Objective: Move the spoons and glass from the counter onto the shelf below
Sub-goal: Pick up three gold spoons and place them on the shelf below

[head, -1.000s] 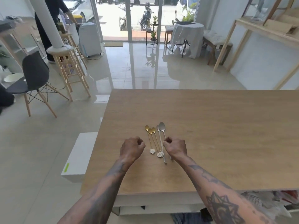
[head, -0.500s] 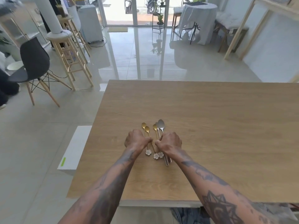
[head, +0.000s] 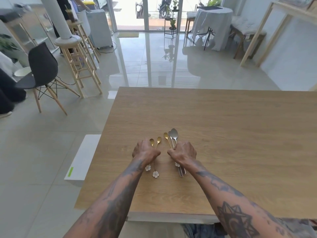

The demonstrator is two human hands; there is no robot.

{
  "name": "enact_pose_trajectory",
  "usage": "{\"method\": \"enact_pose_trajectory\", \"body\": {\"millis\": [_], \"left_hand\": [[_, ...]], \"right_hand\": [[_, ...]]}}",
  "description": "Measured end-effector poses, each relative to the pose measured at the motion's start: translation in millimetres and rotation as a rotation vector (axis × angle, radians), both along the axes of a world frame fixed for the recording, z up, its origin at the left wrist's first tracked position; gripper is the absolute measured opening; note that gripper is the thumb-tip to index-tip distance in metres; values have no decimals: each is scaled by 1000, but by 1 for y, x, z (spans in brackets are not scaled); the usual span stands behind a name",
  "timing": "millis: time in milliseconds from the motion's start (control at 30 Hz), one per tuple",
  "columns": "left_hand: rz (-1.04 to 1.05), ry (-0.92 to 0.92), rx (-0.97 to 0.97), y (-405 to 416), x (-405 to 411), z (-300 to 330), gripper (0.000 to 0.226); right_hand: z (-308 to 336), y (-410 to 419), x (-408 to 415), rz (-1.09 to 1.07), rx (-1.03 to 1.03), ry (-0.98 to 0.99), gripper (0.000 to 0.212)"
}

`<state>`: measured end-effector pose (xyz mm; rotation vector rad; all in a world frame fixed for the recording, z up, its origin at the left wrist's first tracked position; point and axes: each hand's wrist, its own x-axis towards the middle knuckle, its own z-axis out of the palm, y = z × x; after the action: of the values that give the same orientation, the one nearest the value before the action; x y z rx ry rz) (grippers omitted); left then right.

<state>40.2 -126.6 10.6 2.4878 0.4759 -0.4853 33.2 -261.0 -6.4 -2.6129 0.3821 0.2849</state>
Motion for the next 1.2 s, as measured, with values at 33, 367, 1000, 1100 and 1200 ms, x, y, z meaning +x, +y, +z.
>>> {"method": "enact_pose_trajectory", "body": {"millis": [33,367,1000,1100,1200], "left_hand": [[-10,-10,12,1,-3,0,37],[-13,-145,-88,28,-23,27,26],[-180,-533,-264,79,-69,142,26],[-183,-547,-282,76,-80,152,24],[-154,-548,-299,71,-92,163,17]], "right_hand": [[1,-1,-1,-10,10,-5,26],[33,1,-14,-87,106,-99,25],[154,45,-93,-157,112,-367,35],[168,46,-104,-169,121,-378,35],[181,41,-115,-194,122,-386,26]]}}
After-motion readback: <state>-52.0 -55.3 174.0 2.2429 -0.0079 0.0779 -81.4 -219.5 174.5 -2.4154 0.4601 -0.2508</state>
